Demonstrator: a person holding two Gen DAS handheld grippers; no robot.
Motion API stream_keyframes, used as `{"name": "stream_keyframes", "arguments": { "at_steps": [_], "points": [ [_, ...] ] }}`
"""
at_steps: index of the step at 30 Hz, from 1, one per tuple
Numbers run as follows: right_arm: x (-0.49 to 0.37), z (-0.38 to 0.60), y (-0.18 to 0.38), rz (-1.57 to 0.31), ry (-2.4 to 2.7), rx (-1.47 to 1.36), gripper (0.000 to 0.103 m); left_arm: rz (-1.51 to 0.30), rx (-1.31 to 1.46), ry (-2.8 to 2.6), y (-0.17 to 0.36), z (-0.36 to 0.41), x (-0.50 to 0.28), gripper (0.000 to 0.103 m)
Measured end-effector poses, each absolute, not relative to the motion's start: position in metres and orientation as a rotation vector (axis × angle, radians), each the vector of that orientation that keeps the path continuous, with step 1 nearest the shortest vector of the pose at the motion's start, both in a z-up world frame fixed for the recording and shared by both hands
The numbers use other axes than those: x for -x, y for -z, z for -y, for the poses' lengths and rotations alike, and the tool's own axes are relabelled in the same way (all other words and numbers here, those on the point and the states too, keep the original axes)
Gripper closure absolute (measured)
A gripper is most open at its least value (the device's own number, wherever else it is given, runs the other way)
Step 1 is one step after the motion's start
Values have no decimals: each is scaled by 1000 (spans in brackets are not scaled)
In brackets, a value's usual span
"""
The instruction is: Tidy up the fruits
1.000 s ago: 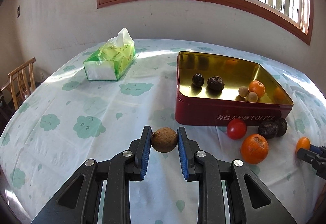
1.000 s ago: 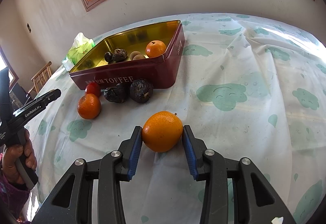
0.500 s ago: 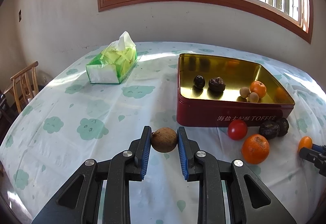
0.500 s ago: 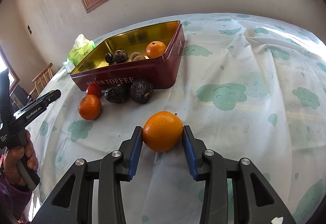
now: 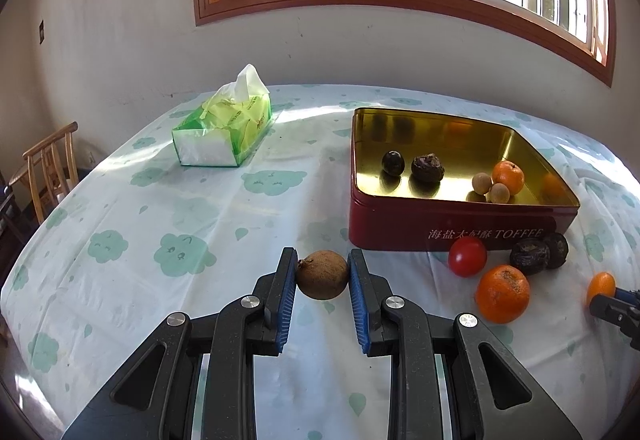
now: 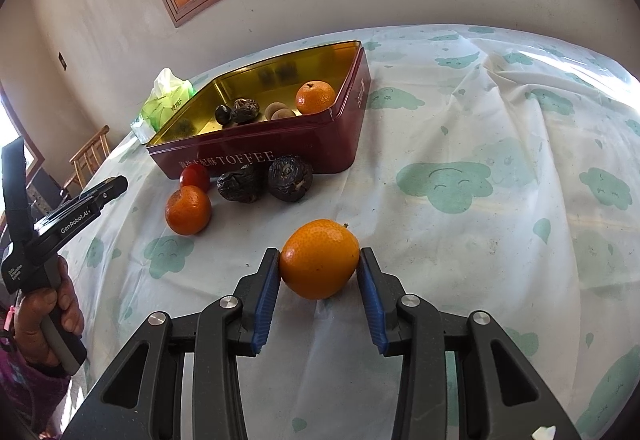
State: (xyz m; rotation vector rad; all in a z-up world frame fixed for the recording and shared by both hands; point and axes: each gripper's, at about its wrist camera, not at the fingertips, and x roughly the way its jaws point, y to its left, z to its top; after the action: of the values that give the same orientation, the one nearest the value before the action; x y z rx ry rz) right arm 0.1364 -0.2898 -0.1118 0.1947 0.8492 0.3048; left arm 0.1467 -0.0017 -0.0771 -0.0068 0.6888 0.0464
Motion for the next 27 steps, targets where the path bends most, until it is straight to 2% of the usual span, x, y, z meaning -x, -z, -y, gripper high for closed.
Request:
{"name": "stream_keyframes", "arguments": {
  "at_steps": [15, 27],
  "points": [
    [-125, 266, 72, -770, -399, -185, 67, -687, 2, -48, 76, 2, -146, 76],
    [-123, 263, 60, -746, -424, -192, 67, -643, -24, -45, 61, 10, -147, 76]
  ]
}}
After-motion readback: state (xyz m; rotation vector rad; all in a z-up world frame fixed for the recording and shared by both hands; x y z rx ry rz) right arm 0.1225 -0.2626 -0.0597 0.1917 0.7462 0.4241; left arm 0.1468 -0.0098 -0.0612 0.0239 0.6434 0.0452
